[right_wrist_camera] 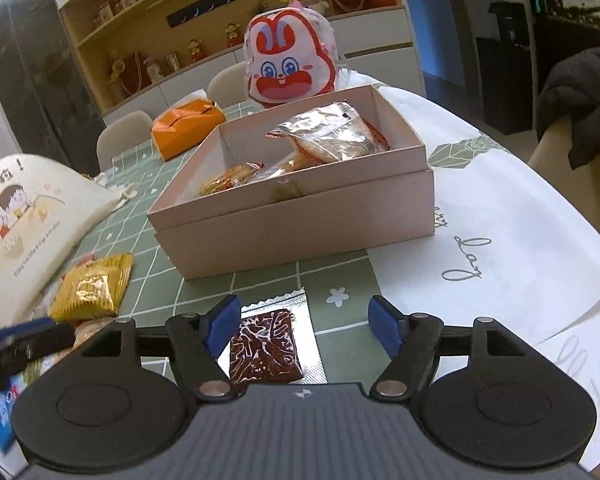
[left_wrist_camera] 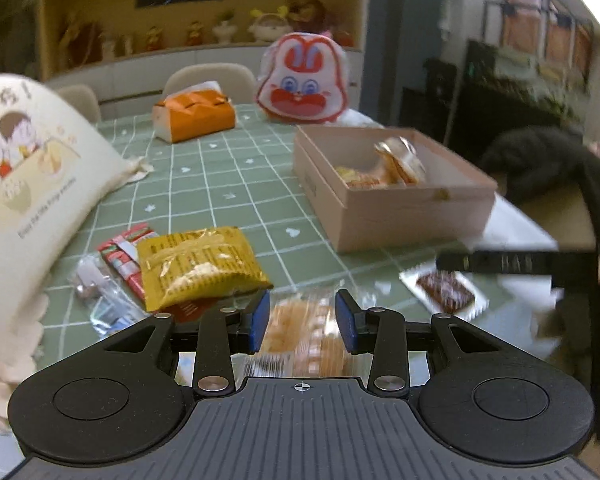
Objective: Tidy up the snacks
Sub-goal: 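Grasp the clear-wrapped round pastry with the left gripper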
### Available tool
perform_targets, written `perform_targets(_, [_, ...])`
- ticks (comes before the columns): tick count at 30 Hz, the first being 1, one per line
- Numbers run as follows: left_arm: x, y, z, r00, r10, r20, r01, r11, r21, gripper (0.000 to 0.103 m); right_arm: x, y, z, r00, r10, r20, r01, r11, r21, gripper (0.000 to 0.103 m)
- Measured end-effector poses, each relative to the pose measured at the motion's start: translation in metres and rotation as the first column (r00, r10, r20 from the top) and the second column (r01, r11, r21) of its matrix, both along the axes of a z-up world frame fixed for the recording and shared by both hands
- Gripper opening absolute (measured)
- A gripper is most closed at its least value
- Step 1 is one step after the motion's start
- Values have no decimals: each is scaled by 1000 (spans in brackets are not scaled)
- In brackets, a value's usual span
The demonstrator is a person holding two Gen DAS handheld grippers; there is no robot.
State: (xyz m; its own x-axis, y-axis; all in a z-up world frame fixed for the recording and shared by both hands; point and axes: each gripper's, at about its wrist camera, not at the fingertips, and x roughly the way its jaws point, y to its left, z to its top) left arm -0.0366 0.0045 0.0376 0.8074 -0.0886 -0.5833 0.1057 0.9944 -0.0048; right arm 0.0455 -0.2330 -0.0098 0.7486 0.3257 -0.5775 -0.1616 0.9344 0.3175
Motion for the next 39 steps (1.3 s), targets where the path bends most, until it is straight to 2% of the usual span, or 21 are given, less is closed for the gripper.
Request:
perform_targets(3, [-7,-5,0,1000,-10,-8,11,998,67,41,0,1,0,1000,0,1,0,1000,-8,72])
perform_targets(11, [-15,-15,-6,992,-114,-63,120,986,111,43,-1,4,1,1000,4,3,-4,1000,-25,74])
perform_targets(18, [-15,-24,-11,985,-154,-80,165,974,154,57,-1,4,1,1000,4,3,-4,1000,-31,74])
perform_targets(21, [-15,-29,-14,977,-193,-92,207,961,184,69,-1,5,1,1000,4,3,-4,999,-33,75])
perform_targets(22, [-15,-29,-14,973,-210,-97,225,958,179,73,-2,5,1,1000,3,3,-3,999,-32,75])
perform_targets(25, [-13,-19,-9,973,-213,-85,221,970,100,70,-2,4,1,1000,-2,2,2,1000,-28,76])
perform_targets(27, [-9,-9,-5,985,-160,-67,165,984,70,68,-3,4,1,1000,-6,2,6,1000,-24,76])
perform_targets(30, [3,-1,-9,988,-113,-101,120,991,66,69,-3,2,1,1000,-6,1,6,1000,-15,77])
perform_targets(33, [18,9,-19,982,-112,-154,109,994,-26,71,-3,2,1,1000,-6,2,6,1000,-13,77])
perform_targets(36, [27,17,-27,980,-107,-169,88,989,-116,71,-3,1,1,1000,0,1,0,1000,-4,81])
perform_targets(38, [26,21,-28,980,-111,-163,85,983,-163,59,-2,0,0,999,32,-3,-32,999,13,89])
perform_targets(39, [23,24,-28,981,-115,-154,86,979,-186,56,-3,1,1,999,50,-4,-50,999,16,90])
